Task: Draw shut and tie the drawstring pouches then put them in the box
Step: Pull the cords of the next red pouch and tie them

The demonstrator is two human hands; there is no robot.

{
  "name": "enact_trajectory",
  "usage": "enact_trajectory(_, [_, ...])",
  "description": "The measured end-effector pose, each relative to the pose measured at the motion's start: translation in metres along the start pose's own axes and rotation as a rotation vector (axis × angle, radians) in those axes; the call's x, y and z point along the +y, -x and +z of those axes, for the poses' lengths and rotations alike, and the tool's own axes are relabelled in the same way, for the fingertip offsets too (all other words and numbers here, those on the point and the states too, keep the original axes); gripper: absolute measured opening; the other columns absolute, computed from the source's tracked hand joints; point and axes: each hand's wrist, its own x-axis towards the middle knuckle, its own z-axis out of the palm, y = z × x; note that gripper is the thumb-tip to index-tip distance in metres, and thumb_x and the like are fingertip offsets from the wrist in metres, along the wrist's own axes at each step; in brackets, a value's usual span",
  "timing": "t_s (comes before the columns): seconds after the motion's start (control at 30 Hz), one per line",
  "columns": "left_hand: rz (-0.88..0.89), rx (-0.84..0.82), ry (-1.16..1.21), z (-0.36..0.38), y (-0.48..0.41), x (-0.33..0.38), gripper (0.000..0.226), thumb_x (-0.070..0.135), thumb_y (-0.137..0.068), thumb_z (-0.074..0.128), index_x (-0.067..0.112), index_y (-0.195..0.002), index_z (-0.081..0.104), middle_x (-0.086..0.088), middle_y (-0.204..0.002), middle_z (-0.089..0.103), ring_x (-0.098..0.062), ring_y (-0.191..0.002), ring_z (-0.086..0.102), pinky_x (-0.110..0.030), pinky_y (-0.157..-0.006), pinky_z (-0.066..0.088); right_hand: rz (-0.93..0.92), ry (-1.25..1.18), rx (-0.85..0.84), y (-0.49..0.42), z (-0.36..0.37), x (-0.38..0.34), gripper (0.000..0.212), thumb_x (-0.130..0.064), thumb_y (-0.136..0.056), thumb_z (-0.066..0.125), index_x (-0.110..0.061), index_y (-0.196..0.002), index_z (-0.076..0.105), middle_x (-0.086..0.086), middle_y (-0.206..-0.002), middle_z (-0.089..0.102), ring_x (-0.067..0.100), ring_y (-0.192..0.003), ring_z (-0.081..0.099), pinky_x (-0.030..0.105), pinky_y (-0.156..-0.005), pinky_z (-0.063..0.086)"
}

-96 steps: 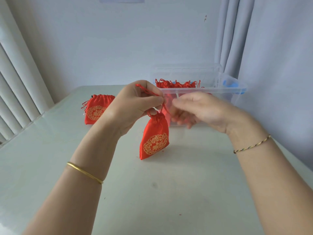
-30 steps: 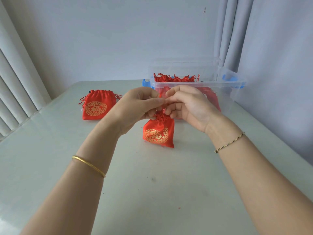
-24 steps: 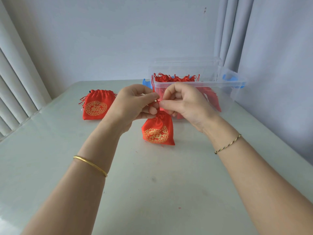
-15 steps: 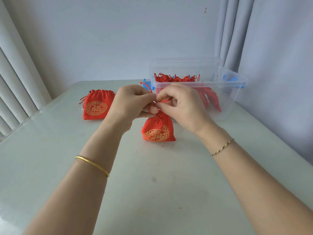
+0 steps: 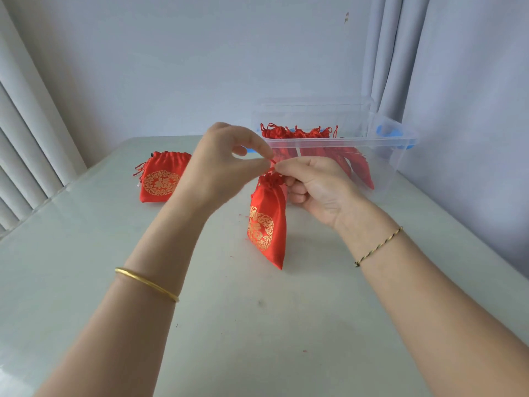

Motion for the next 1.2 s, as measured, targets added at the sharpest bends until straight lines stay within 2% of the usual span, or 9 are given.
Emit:
enact_trajectory(0.17, [0.059,0.006,-0.215,0.009,0.002,-0.003,0.009,0.026,-0.075,0.073,0.030,-0.082,0.069,0.002,-0.103,0.045,-0.011,-0.097,0.048,-0.007,-0.072,0.032,0.066,-0.091,-0.063,-0.001,-0.004,-0.001,0.028,-0.001,-0.085,0.058,-0.008,-0.059,0.051,0.001,-0.050,0.041,0.005,-0.036,0.029,0.017,-0.037,0.023])
enact_trajectory(0.33, [0.094,0.016,-0.264,0.011,-0.001,-0.006,0.005,0.023,-0.080,0.069,0.023,-0.078,0.065,0.004,-0.090,0.049,-0.006,-0.078,0.047,-0.003,-0.064,0.032,0.032,-0.044,-0.115,0.000,-0.006,-0.001,0.021,-0.001,-0.086,0.058,-0.008,-0.067,0.059,0.001,-0.053,0.043,0.005,-0.038,0.031,0.016,-0.038,0.027])
enact_trajectory(0.43, [0.083,-0.002,-0.274,0.009,-0.003,-0.009,0.005,0.018,-0.085,0.061,0.017,-0.081,0.062,0.012,-0.075,0.049,-0.002,-0.066,0.045,-0.008,-0.058,0.033,-0.094,0.220,-0.035,0.001,-0.012,-0.005,0.016,-0.002,-0.084,0.062,-0.010,-0.070,0.063,0.000,-0.059,0.052,0.002,-0.039,0.039,0.016,-0.042,0.030])
enact_trajectory(0.6, [0.010,-0.005,-0.310,-0.004,-0.006,-0.017,0.007,0.014,-0.089,0.055,0.012,-0.084,0.059,0.006,-0.069,0.050,-0.007,-0.060,0.044,-0.013,-0.051,0.032,-0.129,0.277,0.087,-0.007,-0.030,-0.005,0.021,0.001,-0.080,0.065,-0.014,-0.065,0.062,-0.001,-0.065,0.056,0.000,-0.046,0.044,0.016,-0.045,0.031])
enact_trajectory(0.7, [-0.015,-0.032,-0.344,0.000,-0.004,-0.016,0.008,0.013,-0.090,0.053,0.012,-0.085,0.059,0.004,-0.072,0.053,-0.014,-0.064,0.047,-0.020,-0.056,0.035,-0.122,0.350,0.100,-0.009,-0.034,0.004,0.021,0.000,-0.079,0.067,-0.015,-0.064,0.064,-0.007,-0.054,0.057,-0.001,-0.042,0.042,0.016,-0.043,0.030])
enact_trajectory(0.8, [-0.078,-0.083,-0.215,0.000,-0.002,-0.016,0.010,0.013,-0.091,0.051,0.012,-0.086,0.059,0.004,-0.076,0.063,-0.006,-0.060,0.051,-0.020,-0.056,0.040,-0.104,0.464,0.022,-0.006,-0.037,0.003,0.008,-0.005,-0.081,0.067,-0.013,-0.079,0.067,-0.011,-0.048,0.056,0.001,-0.038,0.042,0.017,-0.039,0.030])
enact_trajectory(0.9, [-0.112,-0.106,-0.093,-0.002,-0.002,-0.013,0.012,0.013,-0.091,0.051,0.013,-0.082,0.059,0.006,-0.074,0.066,0.001,-0.051,0.052,-0.008,-0.049,0.040,-0.148,0.476,0.008,0.001,-0.036,-0.012,0.019,-0.007,-0.083,0.066,-0.016,-0.098,0.065,-0.003,-0.075,0.060,0.005,-0.048,0.053,0.018,-0.040,0.036])
enact_trajectory(1.07, [-0.100,-0.067,0.073,0.004,-0.001,0.000,0.014,0.013,-0.089,0.056,0.014,-0.075,0.060,0.003,-0.068,0.064,0.001,-0.047,0.050,-0.009,-0.048,0.041,-0.165,0.657,-0.176,0.024,-0.011,-0.028,0.030,-0.032,-0.077,0.072,-0.014,-0.100,0.065,0.010,-0.088,0.067,0.016,-0.068,0.066,0.033,-0.055,0.054])
enact_trajectory(1.2, [-0.073,-0.098,0.164,0.010,-0.006,0.014,0.012,0.010,-0.088,0.058,0.010,-0.077,0.061,-0.005,-0.074,0.067,-0.015,-0.067,0.060,-0.016,-0.053,0.046,-0.259,0.841,-0.095,0.026,-0.007,-0.036,0.022,-0.023,-0.078,0.071,-0.003,-0.086,0.068,0.018,-0.081,0.071,0.023,-0.063,0.067,0.043,-0.059,0.055])
